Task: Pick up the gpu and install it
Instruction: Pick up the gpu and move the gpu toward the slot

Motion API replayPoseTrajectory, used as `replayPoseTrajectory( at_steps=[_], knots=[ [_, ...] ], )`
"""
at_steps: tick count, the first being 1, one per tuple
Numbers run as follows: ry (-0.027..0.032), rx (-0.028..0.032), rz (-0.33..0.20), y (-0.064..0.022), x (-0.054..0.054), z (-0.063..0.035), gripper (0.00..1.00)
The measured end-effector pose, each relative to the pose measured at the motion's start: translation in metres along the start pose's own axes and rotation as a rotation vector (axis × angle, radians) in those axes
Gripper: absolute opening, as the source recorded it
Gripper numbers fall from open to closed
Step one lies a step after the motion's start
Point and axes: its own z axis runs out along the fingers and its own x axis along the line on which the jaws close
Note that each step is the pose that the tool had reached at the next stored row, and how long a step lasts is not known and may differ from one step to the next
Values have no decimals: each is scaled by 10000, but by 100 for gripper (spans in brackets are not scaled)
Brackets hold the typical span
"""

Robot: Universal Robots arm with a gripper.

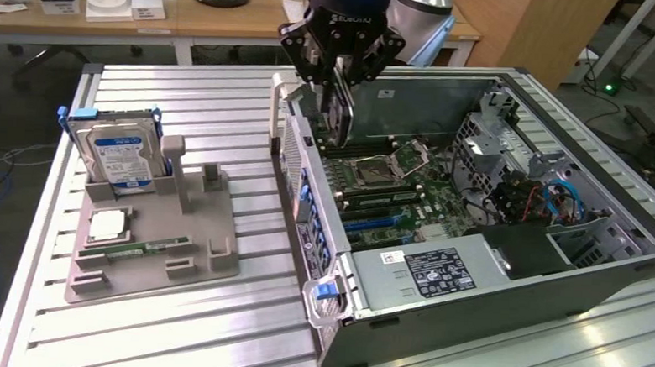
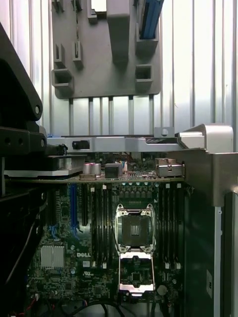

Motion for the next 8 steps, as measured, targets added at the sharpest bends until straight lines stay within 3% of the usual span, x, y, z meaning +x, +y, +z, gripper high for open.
replayPoseTrajectory(
  at_steps=[8],
  knots=[
    [1, -3, -42, 5, -182, 3, 28]
  ],
)
